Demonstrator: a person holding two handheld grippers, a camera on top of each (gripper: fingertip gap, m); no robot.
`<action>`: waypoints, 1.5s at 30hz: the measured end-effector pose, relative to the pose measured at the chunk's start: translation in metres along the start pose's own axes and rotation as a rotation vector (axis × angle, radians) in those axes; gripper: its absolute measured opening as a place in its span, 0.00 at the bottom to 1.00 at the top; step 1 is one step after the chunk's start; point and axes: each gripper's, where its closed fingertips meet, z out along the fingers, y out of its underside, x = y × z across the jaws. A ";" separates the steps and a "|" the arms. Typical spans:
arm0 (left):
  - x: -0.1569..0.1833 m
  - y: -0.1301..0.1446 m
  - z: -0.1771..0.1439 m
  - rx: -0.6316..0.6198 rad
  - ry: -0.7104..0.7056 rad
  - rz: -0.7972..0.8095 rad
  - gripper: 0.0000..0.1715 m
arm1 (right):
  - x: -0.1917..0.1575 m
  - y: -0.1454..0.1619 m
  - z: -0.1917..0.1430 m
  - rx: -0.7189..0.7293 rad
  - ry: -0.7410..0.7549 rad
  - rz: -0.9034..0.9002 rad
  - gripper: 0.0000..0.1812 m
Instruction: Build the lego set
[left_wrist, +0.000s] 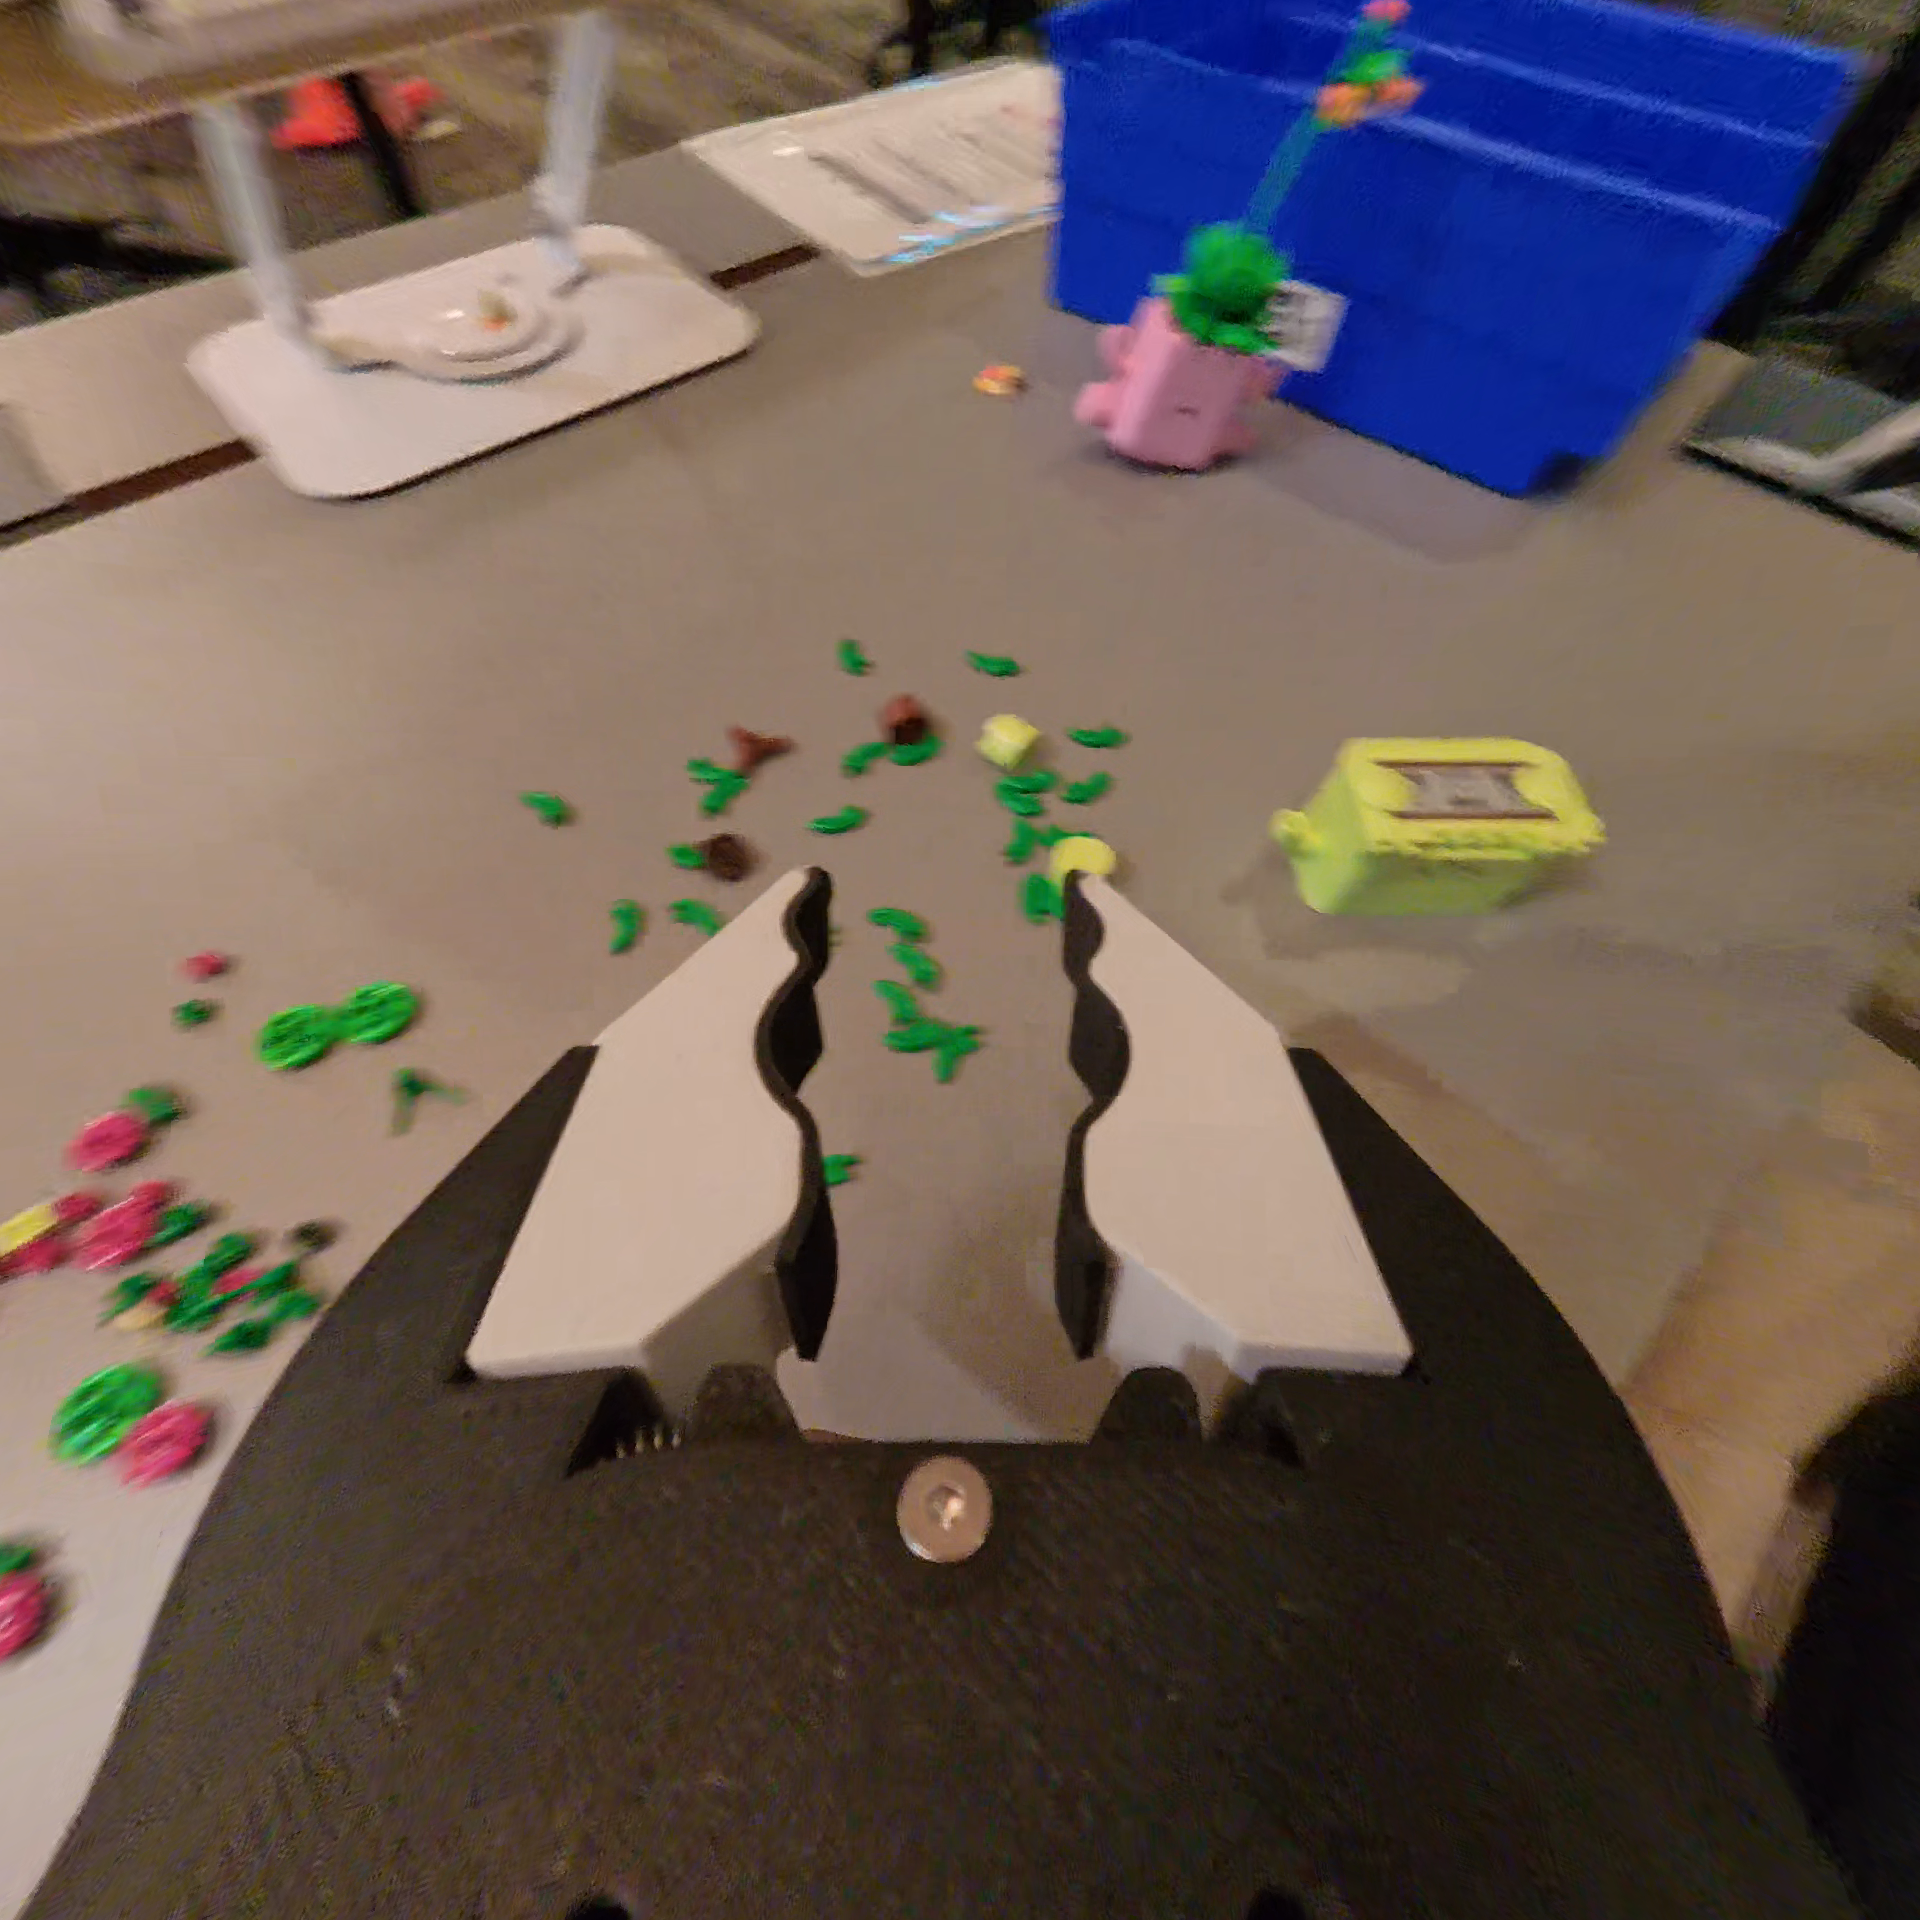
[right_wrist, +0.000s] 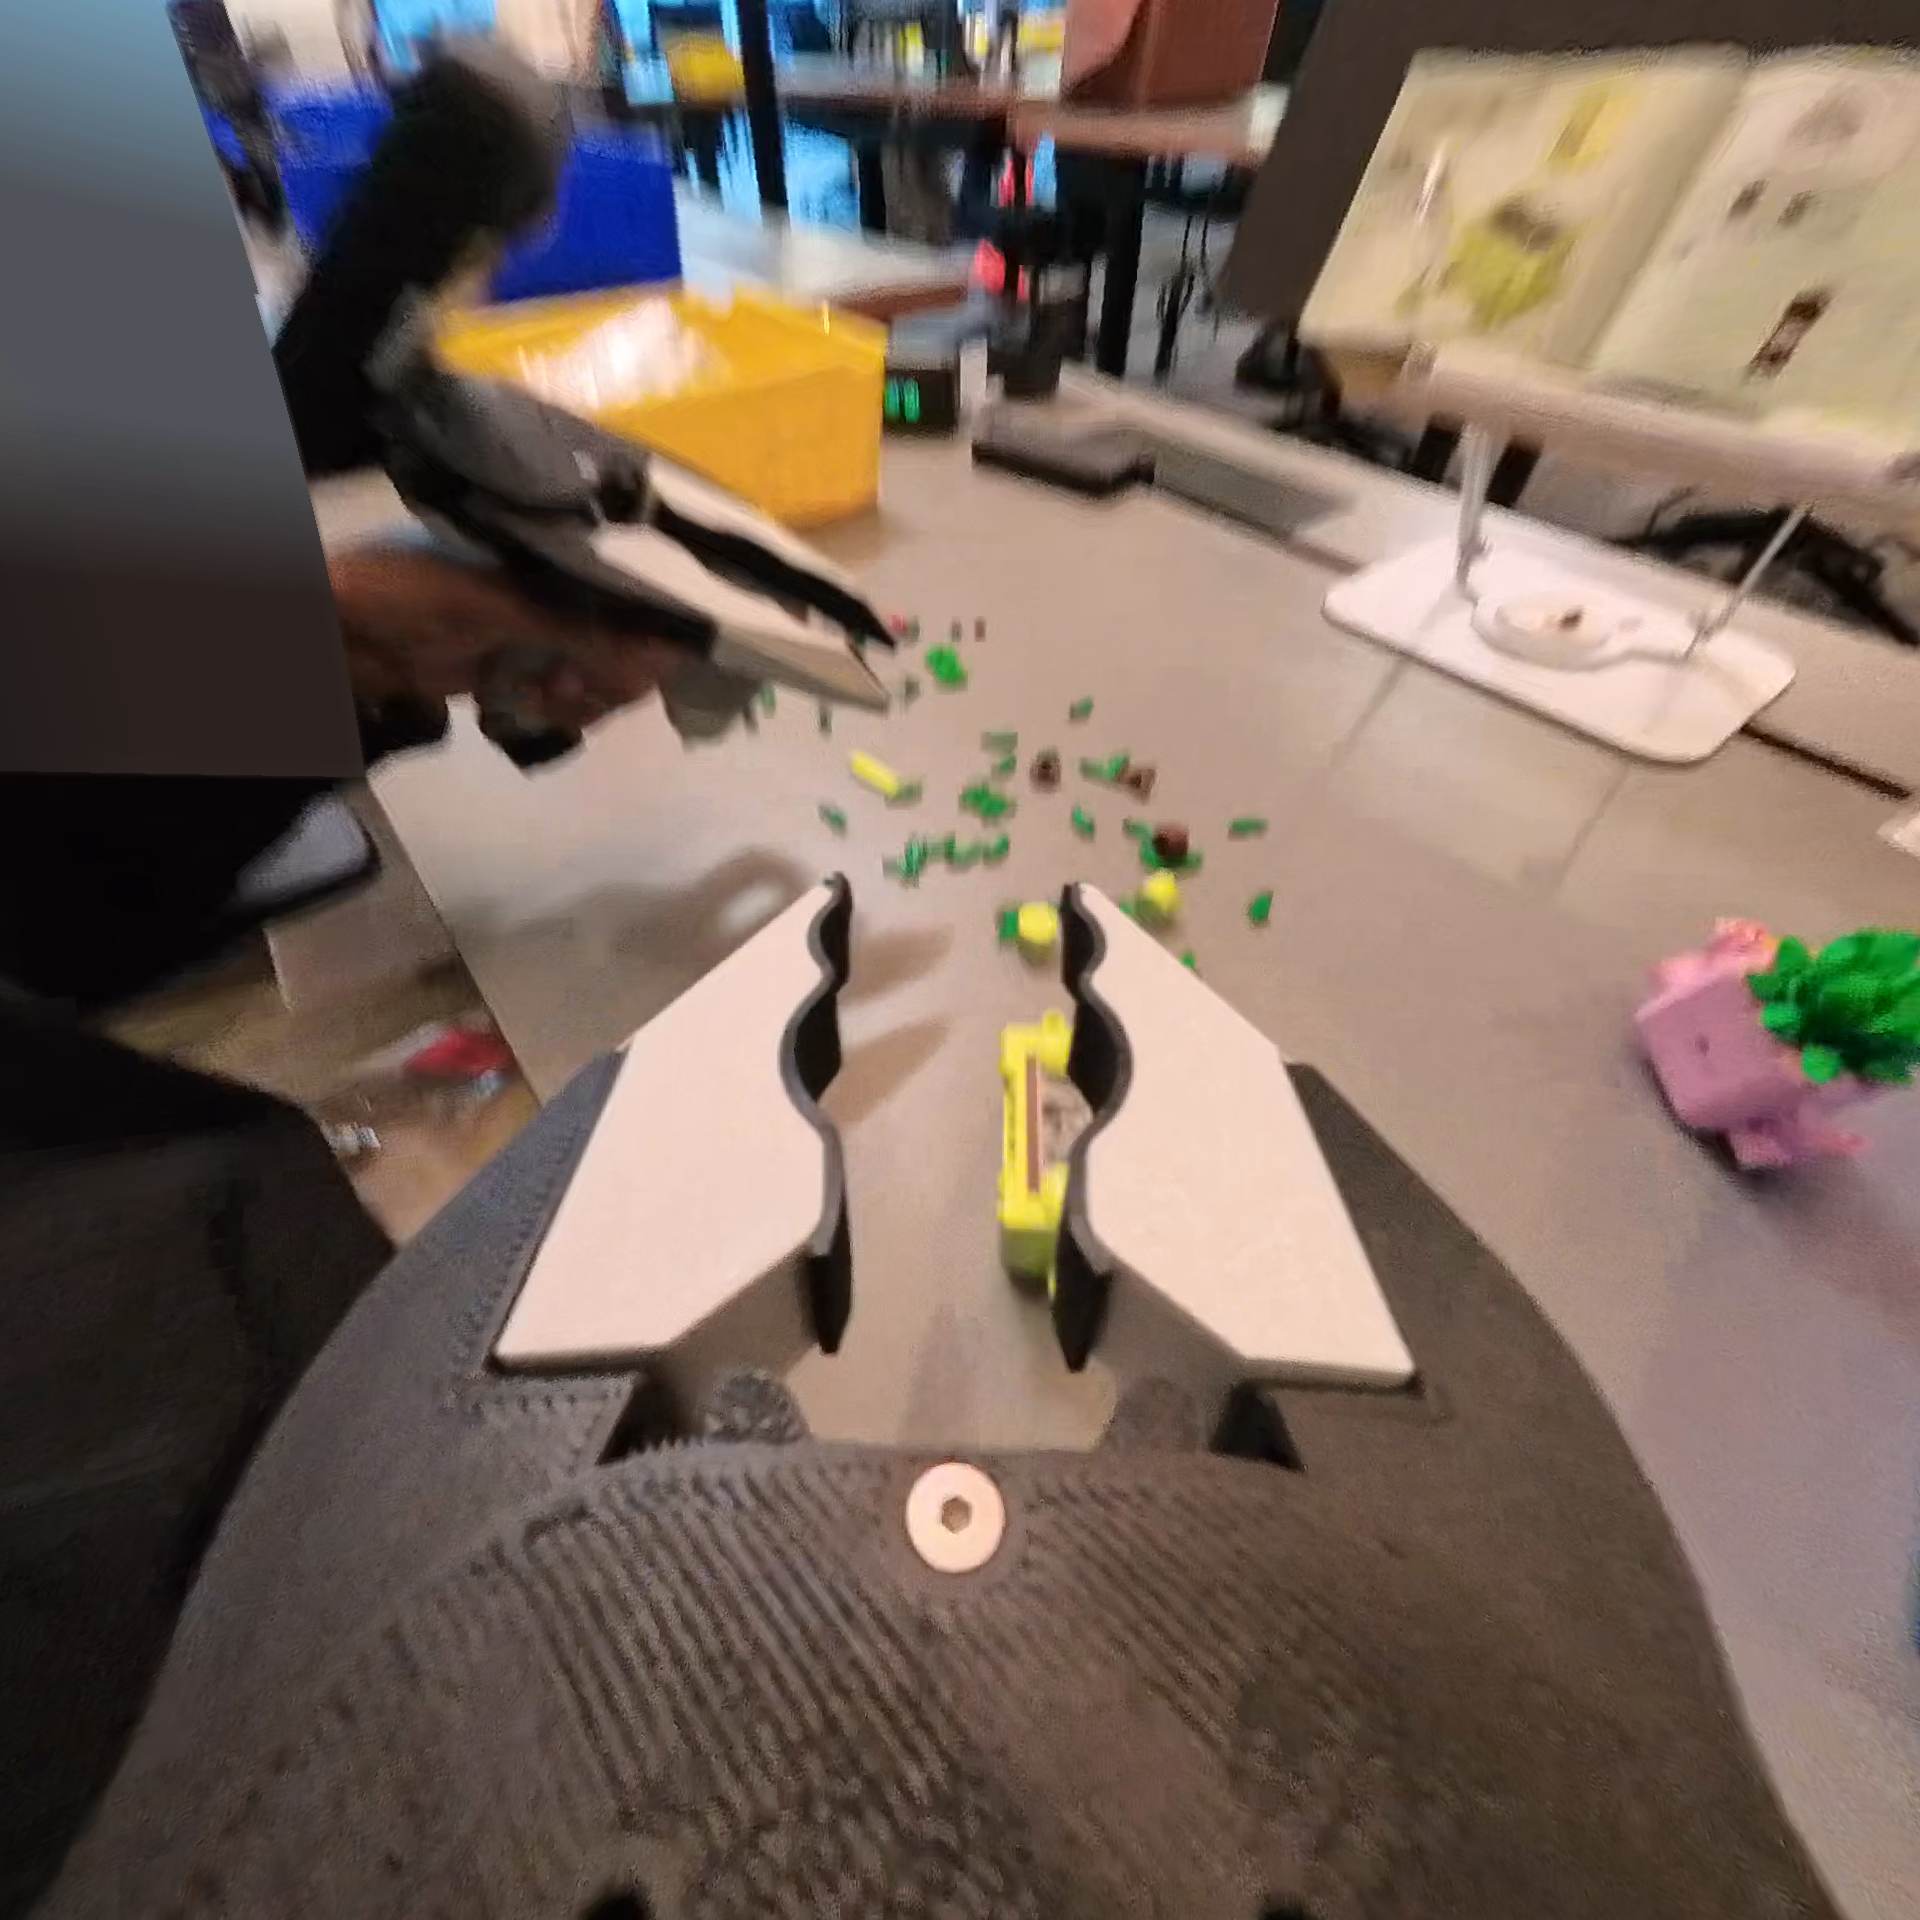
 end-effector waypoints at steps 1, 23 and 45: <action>0.017 0.002 0.002 0.016 0.059 0.023 0.31 | 0.003 0.018 0.002 -0.074 0.031 -0.034 0.26; 0.104 0.035 0.036 -0.027 0.308 0.121 0.40 | 0.035 0.098 0.058 -0.263 -0.013 0.008 0.37; 0.097 0.038 0.041 -0.069 0.323 0.042 0.39 | 0.035 0.101 0.064 -0.290 0.000 -0.011 0.33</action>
